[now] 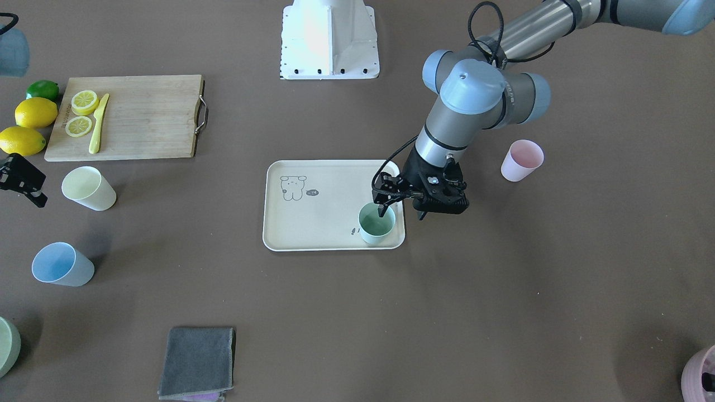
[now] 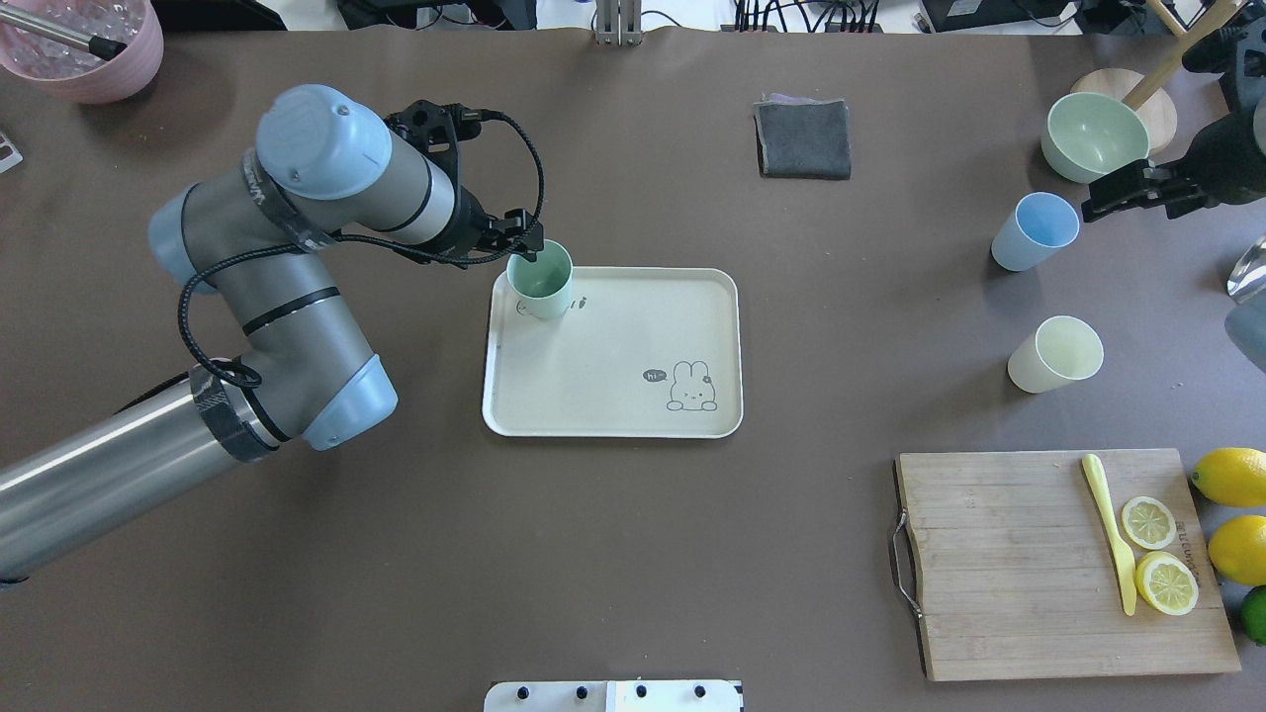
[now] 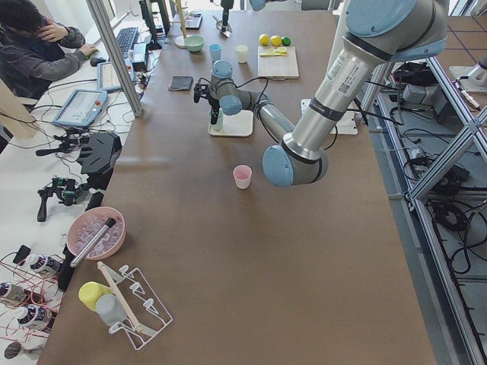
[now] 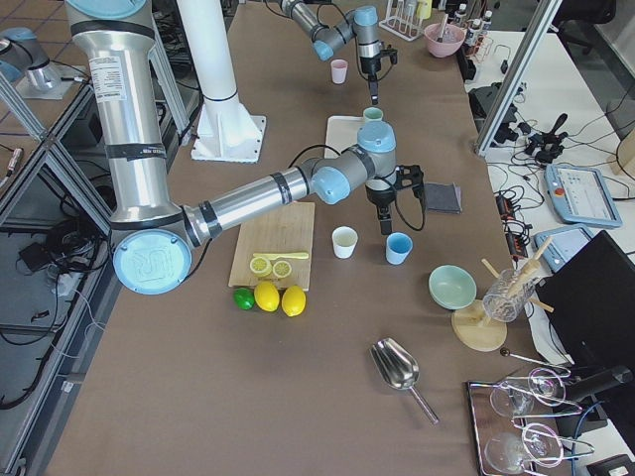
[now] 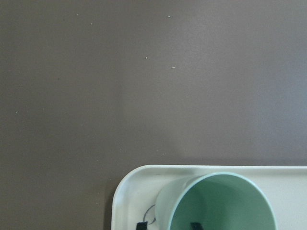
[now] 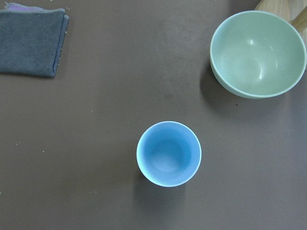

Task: Place all cups on tray

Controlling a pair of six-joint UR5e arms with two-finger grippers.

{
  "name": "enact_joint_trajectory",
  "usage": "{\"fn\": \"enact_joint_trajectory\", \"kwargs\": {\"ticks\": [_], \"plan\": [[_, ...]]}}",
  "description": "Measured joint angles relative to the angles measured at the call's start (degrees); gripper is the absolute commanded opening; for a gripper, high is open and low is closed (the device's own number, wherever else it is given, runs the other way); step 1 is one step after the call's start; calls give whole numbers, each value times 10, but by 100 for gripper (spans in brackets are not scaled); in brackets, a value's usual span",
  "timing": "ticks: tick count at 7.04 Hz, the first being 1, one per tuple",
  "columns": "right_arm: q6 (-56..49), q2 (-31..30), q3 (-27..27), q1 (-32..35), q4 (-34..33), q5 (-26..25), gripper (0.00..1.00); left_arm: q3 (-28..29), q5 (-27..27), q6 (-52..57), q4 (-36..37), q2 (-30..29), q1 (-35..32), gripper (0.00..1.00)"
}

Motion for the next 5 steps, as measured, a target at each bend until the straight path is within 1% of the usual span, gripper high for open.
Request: {"fn": "enact_joint_trajectory", "kwargs": {"ticks": [1, 3, 4, 5], "plan": [[0, -2, 0, 0, 0, 0, 100, -37, -19, 45, 15, 37, -20, 100], [-1, -9, 1, 0, 0, 0, 100, -142, -59, 129, 51, 146, -61, 100], [-2, -12, 1, -1, 0, 0, 100, -179, -74, 176, 58, 204, -81, 100], [-3, -14, 1, -1, 1, 0, 100, -201, -78, 226, 57, 257, -91, 100]]}}
